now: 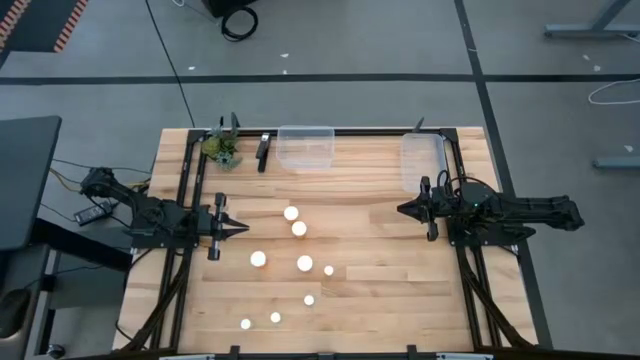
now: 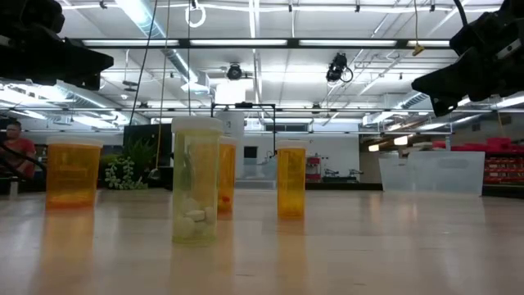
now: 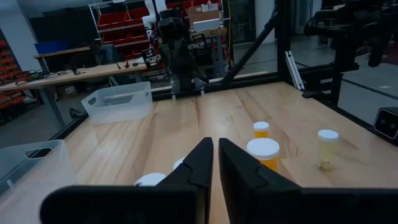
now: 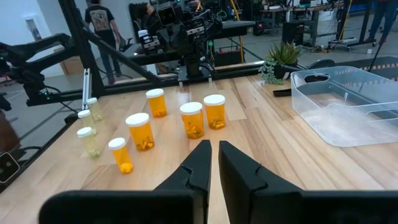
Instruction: Pick and place medicine bottles into bin by pill shape (circle, oval)
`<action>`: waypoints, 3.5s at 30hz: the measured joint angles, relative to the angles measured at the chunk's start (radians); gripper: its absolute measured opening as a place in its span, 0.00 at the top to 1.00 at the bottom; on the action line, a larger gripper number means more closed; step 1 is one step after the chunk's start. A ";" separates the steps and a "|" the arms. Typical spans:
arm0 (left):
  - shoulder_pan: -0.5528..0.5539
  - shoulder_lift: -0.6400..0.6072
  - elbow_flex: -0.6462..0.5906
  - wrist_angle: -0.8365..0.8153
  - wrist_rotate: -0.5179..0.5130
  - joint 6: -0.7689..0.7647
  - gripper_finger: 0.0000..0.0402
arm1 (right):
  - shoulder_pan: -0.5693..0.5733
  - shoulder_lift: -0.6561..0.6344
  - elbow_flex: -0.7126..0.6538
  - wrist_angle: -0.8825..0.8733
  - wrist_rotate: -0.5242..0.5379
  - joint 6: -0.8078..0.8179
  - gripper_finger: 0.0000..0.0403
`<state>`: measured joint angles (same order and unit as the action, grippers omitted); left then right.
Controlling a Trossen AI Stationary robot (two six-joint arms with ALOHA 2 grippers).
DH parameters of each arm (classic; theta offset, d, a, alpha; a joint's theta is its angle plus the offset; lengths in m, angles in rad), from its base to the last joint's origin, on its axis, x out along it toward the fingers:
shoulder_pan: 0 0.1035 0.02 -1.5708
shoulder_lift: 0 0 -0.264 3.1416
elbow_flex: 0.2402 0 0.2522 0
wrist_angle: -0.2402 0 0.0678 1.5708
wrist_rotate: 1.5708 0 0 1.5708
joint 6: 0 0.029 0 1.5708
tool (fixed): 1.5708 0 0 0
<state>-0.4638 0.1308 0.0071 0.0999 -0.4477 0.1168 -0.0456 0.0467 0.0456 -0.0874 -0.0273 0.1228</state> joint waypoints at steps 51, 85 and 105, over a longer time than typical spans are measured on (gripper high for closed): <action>0.000 0.000 0.000 0.000 0.000 0.000 0.92 | 0.000 0.084 0.003 0.341 0.004 0.080 0.91; 0.000 0.000 0.000 0.001 0.000 0.000 0.90 | 0.145 1.095 0.530 0.298 0.064 0.034 0.90; 0.000 0.000 0.000 0.000 0.000 0.000 0.90 | 0.250 1.247 0.695 0.286 0.168 -0.014 0.77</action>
<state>-0.4641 0.1307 0.0071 0.1001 -0.4477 0.1165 0.2046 1.2936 0.7402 0.1989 0.1408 0.1087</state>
